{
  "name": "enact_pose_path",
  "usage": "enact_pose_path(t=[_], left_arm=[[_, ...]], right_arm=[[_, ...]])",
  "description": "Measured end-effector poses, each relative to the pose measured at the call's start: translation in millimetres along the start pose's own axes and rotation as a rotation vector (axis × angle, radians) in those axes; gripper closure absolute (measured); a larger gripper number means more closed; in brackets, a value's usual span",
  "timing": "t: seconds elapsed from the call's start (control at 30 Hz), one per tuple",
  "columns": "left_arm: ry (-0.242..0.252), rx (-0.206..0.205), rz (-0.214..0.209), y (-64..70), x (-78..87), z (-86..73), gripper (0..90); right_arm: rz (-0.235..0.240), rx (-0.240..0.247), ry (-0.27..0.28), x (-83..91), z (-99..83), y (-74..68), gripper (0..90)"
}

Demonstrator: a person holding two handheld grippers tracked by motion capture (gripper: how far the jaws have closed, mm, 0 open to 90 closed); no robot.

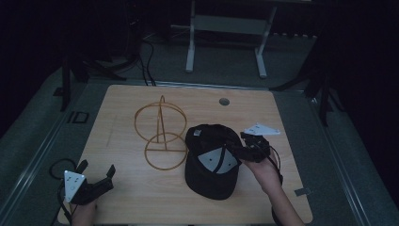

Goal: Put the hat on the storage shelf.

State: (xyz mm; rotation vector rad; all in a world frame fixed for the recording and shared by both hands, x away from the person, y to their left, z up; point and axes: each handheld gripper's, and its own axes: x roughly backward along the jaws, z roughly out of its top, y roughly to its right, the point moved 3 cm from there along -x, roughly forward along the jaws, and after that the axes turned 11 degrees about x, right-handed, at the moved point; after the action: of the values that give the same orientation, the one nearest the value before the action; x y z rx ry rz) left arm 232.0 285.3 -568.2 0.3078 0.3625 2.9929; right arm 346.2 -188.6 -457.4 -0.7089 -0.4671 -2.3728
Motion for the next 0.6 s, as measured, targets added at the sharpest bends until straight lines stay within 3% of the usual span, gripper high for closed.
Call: enact_pose_path(t=[0.17,0.33,0.47,0.6], left_arm=[[0.001,0.003,-0.001,-0.1,0.0,0.1,2.5],[-0.003,0.010,-0.002,-0.7,-0.5,-0.1,2.5],[-0.003,0.011,-0.002,-0.7,-0.4,-0.2,2.5],[-0.004,0.002,0.002,-0.6,-0.8,-0.6,2.5]], right_arm=[[-0.016,-0.012,-0.047,-10.3,-9.7,0.7,38.1],[-0.046,-0.027,-0.091,-19.2,-21.4,0.2,47.4],[-0.060,-0.020,-0.113,-25.7,-28.4,0.6,71.8],[-0.069,-0.022,-0.131,-28.8,-31.5,3.0,83.4]])
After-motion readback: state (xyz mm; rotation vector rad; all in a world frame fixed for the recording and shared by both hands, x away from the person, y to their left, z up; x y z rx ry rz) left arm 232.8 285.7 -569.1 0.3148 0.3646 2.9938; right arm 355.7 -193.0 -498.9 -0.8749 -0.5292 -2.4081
